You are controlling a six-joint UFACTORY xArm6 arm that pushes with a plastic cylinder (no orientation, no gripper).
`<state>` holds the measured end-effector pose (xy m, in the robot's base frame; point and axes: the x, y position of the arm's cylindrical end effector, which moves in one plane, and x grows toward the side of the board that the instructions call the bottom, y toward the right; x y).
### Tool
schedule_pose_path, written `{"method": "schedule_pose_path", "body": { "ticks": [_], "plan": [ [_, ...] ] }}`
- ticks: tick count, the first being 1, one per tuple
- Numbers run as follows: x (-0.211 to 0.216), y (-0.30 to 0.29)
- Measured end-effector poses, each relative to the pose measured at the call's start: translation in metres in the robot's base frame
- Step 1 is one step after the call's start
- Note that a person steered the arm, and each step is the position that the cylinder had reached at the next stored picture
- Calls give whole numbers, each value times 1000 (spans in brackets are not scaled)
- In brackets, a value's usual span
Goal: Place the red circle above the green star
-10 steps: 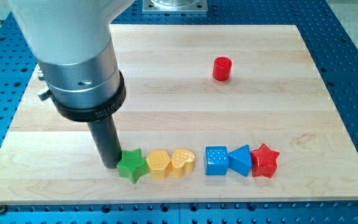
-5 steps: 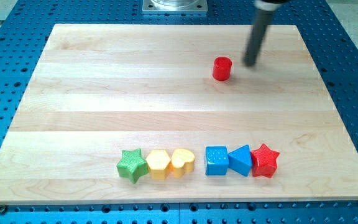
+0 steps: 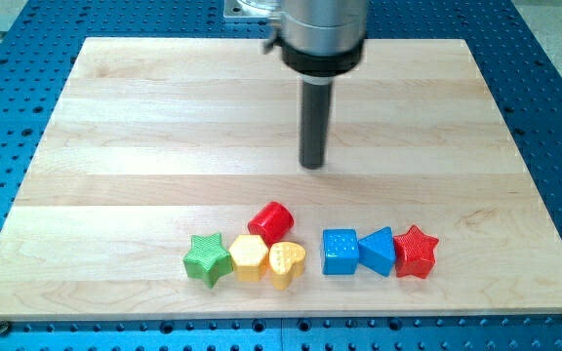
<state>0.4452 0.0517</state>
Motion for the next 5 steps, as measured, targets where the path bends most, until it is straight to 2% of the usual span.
{"method": "schedule_pose_path", "body": {
  "ticks": [1,2,3,5],
  "plan": [
    [57,-8],
    [82,-25],
    [83,-98],
    [66,-140]
  ]
}}
